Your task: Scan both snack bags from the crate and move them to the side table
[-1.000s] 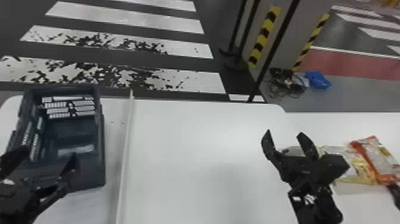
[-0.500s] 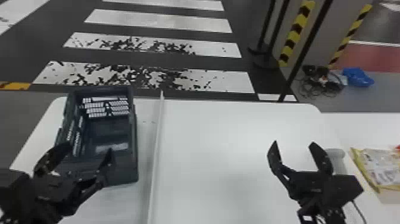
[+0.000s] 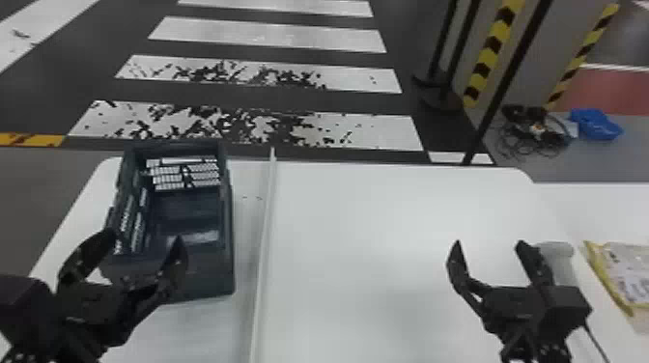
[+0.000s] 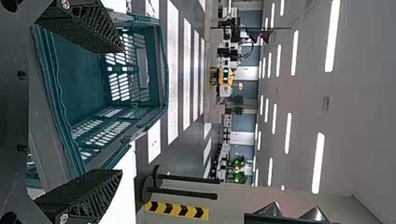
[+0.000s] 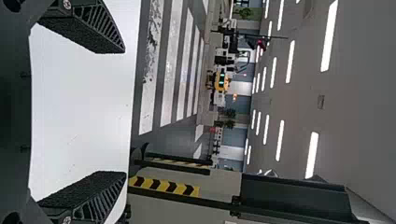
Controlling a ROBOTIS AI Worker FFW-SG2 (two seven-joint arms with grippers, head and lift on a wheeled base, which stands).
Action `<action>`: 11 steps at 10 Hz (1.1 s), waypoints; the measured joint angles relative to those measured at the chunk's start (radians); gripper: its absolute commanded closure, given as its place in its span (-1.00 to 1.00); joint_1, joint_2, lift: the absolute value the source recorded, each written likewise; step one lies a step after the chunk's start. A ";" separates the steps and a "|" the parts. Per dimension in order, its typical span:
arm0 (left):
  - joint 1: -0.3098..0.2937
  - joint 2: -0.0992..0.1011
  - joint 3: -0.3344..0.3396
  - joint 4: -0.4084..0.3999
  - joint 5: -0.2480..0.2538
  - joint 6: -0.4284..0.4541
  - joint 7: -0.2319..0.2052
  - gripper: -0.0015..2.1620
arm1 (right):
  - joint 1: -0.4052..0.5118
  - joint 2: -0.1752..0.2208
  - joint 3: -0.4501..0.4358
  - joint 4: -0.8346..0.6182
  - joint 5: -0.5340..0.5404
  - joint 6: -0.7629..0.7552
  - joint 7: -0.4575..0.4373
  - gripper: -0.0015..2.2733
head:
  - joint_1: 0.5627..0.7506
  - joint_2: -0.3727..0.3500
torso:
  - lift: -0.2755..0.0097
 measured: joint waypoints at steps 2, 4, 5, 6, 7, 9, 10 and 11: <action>0.013 -0.025 0.012 -0.003 -0.006 -0.014 -0.012 -0.93 | 0.007 0.007 -0.045 0.006 -0.012 0.005 0.000 -0.94 | 0.41 -0.31 | 0.24; 0.026 -0.045 0.013 -0.008 -0.028 -0.016 -0.029 -0.93 | 0.019 0.007 -0.050 0.002 -0.038 0.003 0.002 -0.94 | 0.41 -0.36 | 0.24; 0.035 -0.053 0.013 -0.013 -0.040 -0.016 -0.033 -0.93 | 0.022 0.007 -0.050 -0.002 -0.047 0.003 0.004 -0.94 | 0.41 -0.37 | 0.24; 0.043 -0.058 0.013 -0.021 -0.051 -0.016 -0.038 -0.93 | 0.027 0.007 -0.050 -0.007 -0.060 0.002 0.009 -0.94 | 0.41 -0.38 | 0.24; 0.051 -0.064 0.013 -0.032 -0.062 -0.015 -0.042 -0.93 | 0.032 0.007 -0.049 -0.018 -0.071 0.000 0.011 -0.94 | 0.41 -0.39 | 0.24; 0.072 -0.085 0.005 -0.054 -0.103 -0.015 -0.043 -0.93 | 0.039 0.007 -0.039 -0.036 -0.096 -0.011 0.024 -0.94 | 0.41 -0.40 | 0.24; 0.080 -0.091 -0.003 -0.062 -0.127 -0.014 -0.043 -0.93 | 0.049 0.007 -0.033 -0.044 -0.100 -0.024 0.026 -0.94 | 0.41 -0.41 | 0.24; 0.087 -0.095 -0.011 -0.068 -0.143 -0.013 -0.043 -0.93 | 0.062 0.007 -0.029 -0.053 -0.101 -0.032 0.032 -0.94 | 0.41 -0.42 | 0.24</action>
